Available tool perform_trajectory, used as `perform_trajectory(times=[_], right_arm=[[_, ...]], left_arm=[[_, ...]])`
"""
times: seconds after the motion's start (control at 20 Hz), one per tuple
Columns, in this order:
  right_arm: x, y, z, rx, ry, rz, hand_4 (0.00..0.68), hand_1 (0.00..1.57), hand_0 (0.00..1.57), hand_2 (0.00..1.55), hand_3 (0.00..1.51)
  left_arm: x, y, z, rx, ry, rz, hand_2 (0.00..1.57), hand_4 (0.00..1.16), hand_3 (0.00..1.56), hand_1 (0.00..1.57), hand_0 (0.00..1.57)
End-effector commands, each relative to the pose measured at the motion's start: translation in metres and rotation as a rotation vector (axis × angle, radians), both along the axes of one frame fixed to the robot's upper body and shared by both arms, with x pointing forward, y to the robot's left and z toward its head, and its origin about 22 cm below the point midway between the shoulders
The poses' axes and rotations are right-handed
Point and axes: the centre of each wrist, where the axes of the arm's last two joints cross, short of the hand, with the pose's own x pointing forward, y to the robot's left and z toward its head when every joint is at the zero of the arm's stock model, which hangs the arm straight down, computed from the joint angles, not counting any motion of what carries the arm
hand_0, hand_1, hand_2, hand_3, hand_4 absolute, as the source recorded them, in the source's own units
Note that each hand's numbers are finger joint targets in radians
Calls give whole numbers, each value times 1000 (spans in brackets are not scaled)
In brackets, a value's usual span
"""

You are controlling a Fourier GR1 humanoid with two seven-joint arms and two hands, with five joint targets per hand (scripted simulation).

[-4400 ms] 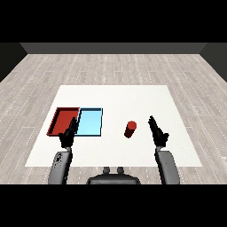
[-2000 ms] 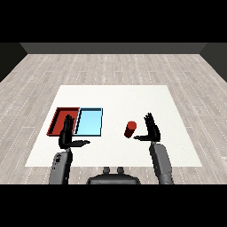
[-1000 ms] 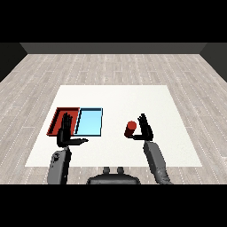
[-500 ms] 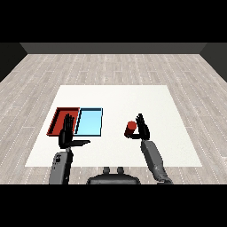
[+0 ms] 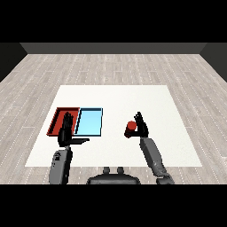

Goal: Pick the red can and put it in the red box

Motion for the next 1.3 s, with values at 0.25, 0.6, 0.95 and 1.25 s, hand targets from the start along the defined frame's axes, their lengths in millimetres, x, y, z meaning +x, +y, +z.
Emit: perform_trajectory(times=[0.25,0.6,0.95,1.25], right_arm=[[-1,4,4,7,22,-6,0,0,0,0,0],[-2,9,1,-12,38,-2,0,0,0,0,0],[12,28,1,-5,10,8,0,0,0,0,0],[19,19,8,-82,60,-60,579,1470,1470,1469,1434]], left_arm=[[-7,13,-4,-1,4,-5,0,0,0,0,0],[-3,-7,-8,11,-10,23,0,0,0,0,0],[-19,1,-5,-9,-6,14,0,0,0,0,0],[-2,16,-3,-2,-7,-3,0,0,0,0,0]])
